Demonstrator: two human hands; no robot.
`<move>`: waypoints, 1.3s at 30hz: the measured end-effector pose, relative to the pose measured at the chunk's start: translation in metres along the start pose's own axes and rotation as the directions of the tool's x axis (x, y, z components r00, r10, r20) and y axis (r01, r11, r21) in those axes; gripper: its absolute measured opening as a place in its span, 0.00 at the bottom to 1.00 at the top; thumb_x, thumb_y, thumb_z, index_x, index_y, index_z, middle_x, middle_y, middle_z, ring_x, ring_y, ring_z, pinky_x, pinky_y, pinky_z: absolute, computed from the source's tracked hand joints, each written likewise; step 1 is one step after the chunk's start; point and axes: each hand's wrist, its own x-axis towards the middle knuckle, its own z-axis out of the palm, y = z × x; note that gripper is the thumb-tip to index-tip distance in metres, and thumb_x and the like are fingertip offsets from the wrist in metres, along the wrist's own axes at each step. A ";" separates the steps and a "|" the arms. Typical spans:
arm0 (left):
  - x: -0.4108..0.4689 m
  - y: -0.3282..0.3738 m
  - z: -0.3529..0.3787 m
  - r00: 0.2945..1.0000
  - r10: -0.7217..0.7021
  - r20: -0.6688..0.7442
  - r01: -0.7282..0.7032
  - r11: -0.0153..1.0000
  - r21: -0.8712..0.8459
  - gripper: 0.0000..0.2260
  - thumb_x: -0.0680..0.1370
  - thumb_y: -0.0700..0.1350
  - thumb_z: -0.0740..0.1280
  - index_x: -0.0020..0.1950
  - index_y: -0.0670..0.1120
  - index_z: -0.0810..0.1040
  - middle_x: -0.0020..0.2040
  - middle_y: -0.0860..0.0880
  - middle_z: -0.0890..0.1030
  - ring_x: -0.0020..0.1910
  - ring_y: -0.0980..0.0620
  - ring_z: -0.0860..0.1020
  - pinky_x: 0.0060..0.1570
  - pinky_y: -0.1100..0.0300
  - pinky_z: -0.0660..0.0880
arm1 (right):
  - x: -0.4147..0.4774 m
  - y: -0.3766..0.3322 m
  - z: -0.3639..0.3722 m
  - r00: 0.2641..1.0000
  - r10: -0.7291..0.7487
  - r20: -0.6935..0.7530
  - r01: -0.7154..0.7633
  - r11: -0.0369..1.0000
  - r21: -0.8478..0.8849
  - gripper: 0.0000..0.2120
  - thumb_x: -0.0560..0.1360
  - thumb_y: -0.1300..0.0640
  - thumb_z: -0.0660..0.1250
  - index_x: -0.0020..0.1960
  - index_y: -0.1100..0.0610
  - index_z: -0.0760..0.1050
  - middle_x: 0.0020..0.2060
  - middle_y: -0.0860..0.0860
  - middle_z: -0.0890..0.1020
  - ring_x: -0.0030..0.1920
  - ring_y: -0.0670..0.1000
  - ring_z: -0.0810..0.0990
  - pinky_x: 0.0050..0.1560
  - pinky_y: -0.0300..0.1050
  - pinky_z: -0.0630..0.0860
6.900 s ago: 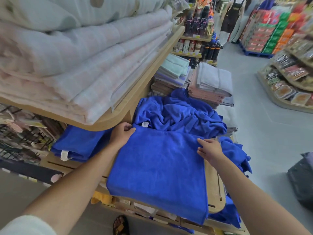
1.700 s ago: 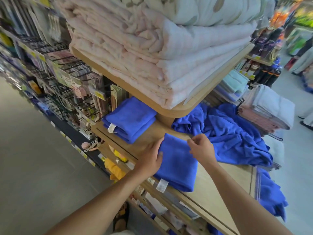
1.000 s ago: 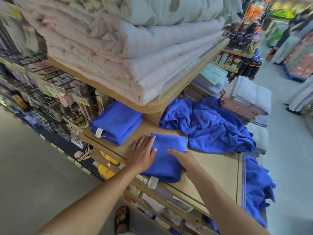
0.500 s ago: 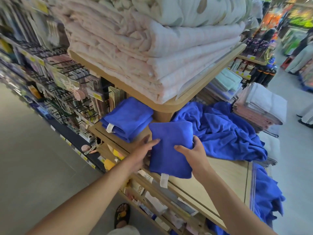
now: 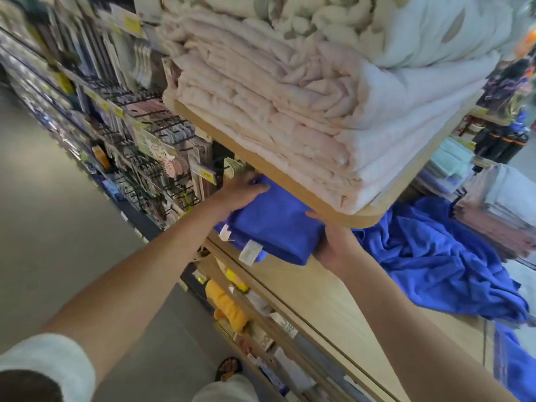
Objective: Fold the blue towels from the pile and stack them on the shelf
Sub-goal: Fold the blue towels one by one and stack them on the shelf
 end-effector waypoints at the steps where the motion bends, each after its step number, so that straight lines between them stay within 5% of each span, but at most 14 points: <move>1: 0.012 0.003 -0.012 0.999 0.035 0.012 -0.036 0.999 0.040 0.11 0.81 0.50 0.69 0.63 0.54 0.80 0.63 0.51 0.80 0.62 0.49 0.79 0.61 0.50 0.77 | 0.014 0.000 0.012 1.000 0.008 -0.002 -0.008 1.000 -0.015 0.15 0.83 0.61 0.63 0.68 0.64 0.74 0.66 0.60 0.80 0.67 0.61 0.79 0.70 0.61 0.74; 4: 0.048 0.002 -0.035 0.994 0.107 0.021 -0.109 0.974 0.200 0.12 0.82 0.47 0.67 0.65 0.48 0.78 0.65 0.45 0.79 0.63 0.43 0.78 0.62 0.43 0.76 | 0.050 0.007 0.034 0.999 0.028 -0.045 -0.032 0.996 -0.079 0.07 0.85 0.64 0.58 0.51 0.59 0.74 0.47 0.55 0.80 0.52 0.55 0.77 0.57 0.48 0.76; 7: 0.073 -0.022 -0.037 0.995 0.060 0.083 -0.093 0.873 0.478 0.17 0.81 0.39 0.64 0.69 0.37 0.74 0.55 0.46 0.79 0.55 0.44 0.77 0.53 0.49 0.75 | 0.069 0.020 0.037 0.995 0.099 0.005 -0.091 0.933 -0.347 0.10 0.85 0.63 0.60 0.50 0.50 0.72 0.53 0.50 0.76 0.60 0.55 0.76 0.69 0.54 0.74; 9: 0.079 -0.046 -0.033 0.994 -0.045 0.095 -0.022 0.791 0.611 0.17 0.79 0.35 0.62 0.66 0.30 0.70 0.43 0.43 0.76 0.43 0.43 0.76 0.39 0.54 0.69 | 0.073 0.028 0.030 0.991 0.137 -0.002 -0.128 0.917 -0.378 0.11 0.84 0.64 0.60 0.50 0.49 0.73 0.54 0.50 0.76 0.57 0.53 0.78 0.65 0.52 0.77; 12: 0.081 -0.062 -0.031 0.999 -0.034 0.028 0.011 0.805 0.593 0.18 0.78 0.33 0.61 0.63 0.23 0.64 0.50 0.23 0.74 0.45 0.28 0.75 0.36 0.50 0.61 | 0.078 0.035 0.026 0.995 0.096 -0.022 -0.098 0.945 -0.311 0.13 0.83 0.67 0.62 0.48 0.49 0.73 0.48 0.48 0.76 0.48 0.47 0.77 0.56 0.49 0.78; 15: 0.078 -0.056 -0.033 0.996 0.059 -0.066 -0.016 0.854 0.521 0.15 0.79 0.33 0.61 0.61 0.24 0.67 0.55 0.23 0.71 0.51 0.28 0.71 0.42 0.34 0.70 | 0.075 0.033 0.035 0.998 0.053 -0.025 -0.057 0.976 -0.208 0.13 0.81 0.69 0.66 0.46 0.52 0.74 0.44 0.50 0.77 0.45 0.50 0.77 0.50 0.49 0.79; 17: 0.075 -0.052 -0.035 0.996 0.060 -0.058 -0.020 0.843 0.537 0.13 0.80 0.34 0.61 0.62 0.27 0.70 0.57 0.25 0.72 0.51 0.35 0.73 0.47 0.33 0.71 | 0.070 0.031 0.041 0.996 0.055 -0.067 -0.069 0.972 -0.224 0.10 0.80 0.66 0.68 0.47 0.52 0.74 0.47 0.53 0.78 0.50 0.53 0.78 0.47 0.50 0.81; 20: 0.065 -0.053 -0.032 0.999 0.030 -0.010 -0.019 0.801 0.598 0.15 0.80 0.35 0.62 0.62 0.25 0.68 0.60 0.23 0.70 0.54 0.29 0.72 0.50 0.32 0.72 | 0.059 0.029 0.035 0.993 0.061 -0.098 -0.092 0.930 -0.356 0.05 0.81 0.60 0.69 0.50 0.50 0.76 0.51 0.51 0.80 0.55 0.53 0.80 0.49 0.50 0.81; 23: 0.045 -0.050 -0.012 0.968 0.250 -0.037 -0.165 0.734 0.659 0.07 0.80 0.40 0.64 0.55 0.39 0.75 0.54 0.31 0.78 0.48 0.35 0.77 0.39 0.45 0.73 | 0.048 0.028 0.011 0.991 0.018 -0.135 -0.084 0.860 -0.504 0.02 0.82 0.52 0.66 0.51 0.48 0.77 0.47 0.45 0.82 0.48 0.49 0.83 0.47 0.48 0.78; 25: 0.028 -0.049 0.013 0.853 0.519 -0.058 -0.322 0.610 0.724 0.07 0.76 0.39 0.67 0.53 0.47 0.76 0.46 0.42 0.78 0.43 0.43 0.76 0.39 0.56 0.73 | 0.037 0.034 -0.020 0.979 -0.103 -0.177 -0.038 0.757 -0.652 0.03 0.81 0.52 0.66 0.50 0.50 0.78 0.43 0.46 0.81 0.44 0.50 0.82 0.46 0.47 0.76; 28: -0.005 -0.043 0.070 0.704 0.710 -0.026 -0.468 0.490 0.736 0.11 0.73 0.41 0.66 0.49 0.55 0.69 0.42 0.45 0.80 0.45 0.48 0.70 0.42 0.56 0.76 | 0.003 0.048 -0.089 0.932 -0.320 -0.172 0.022 0.522 -0.852 0.03 0.79 0.53 0.67 0.50 0.49 0.79 0.46 0.47 0.84 0.48 0.51 0.84 0.52 0.49 0.80; 31: -0.029 -0.046 0.129 0.706 0.705 0.066 -0.555 0.494 0.669 0.11 0.73 0.42 0.64 0.52 0.56 0.77 0.46 0.49 0.83 0.50 0.51 0.71 0.50 0.56 0.68 | -0.040 0.063 -0.161 0.860 -0.474 -0.188 0.044 0.436 -0.899 0.05 0.80 0.56 0.67 0.54 0.51 0.81 0.50 0.46 0.81 0.52 0.51 0.82 0.56 0.51 0.78; 34: -0.042 -0.045 0.185 0.732 0.648 0.211 -0.630 0.526 0.571 0.12 0.71 0.39 0.67 0.51 0.52 0.82 0.55 0.52 0.81 0.57 0.50 0.76 0.58 0.55 0.71 | -0.079 0.071 -0.215 0.755 -0.627 -0.193 0.026 0.322 -0.946 0.06 0.79 0.60 0.68 0.54 0.52 0.81 0.50 0.44 0.77 0.52 0.51 0.79 0.52 0.47 0.72; 39: -0.043 -0.017 0.266 0.724 0.578 0.376 -0.680 0.507 0.530 0.17 0.72 0.42 0.62 0.58 0.49 0.82 0.59 0.49 0.80 0.59 0.46 0.76 0.61 0.49 0.73 | -0.107 0.077 -0.262 0.641 -0.732 -0.232 -0.109 0.213 -0.971 0.11 0.76 0.63 0.70 0.58 0.59 0.80 0.55 0.55 0.80 0.56 0.59 0.78 0.60 0.54 0.74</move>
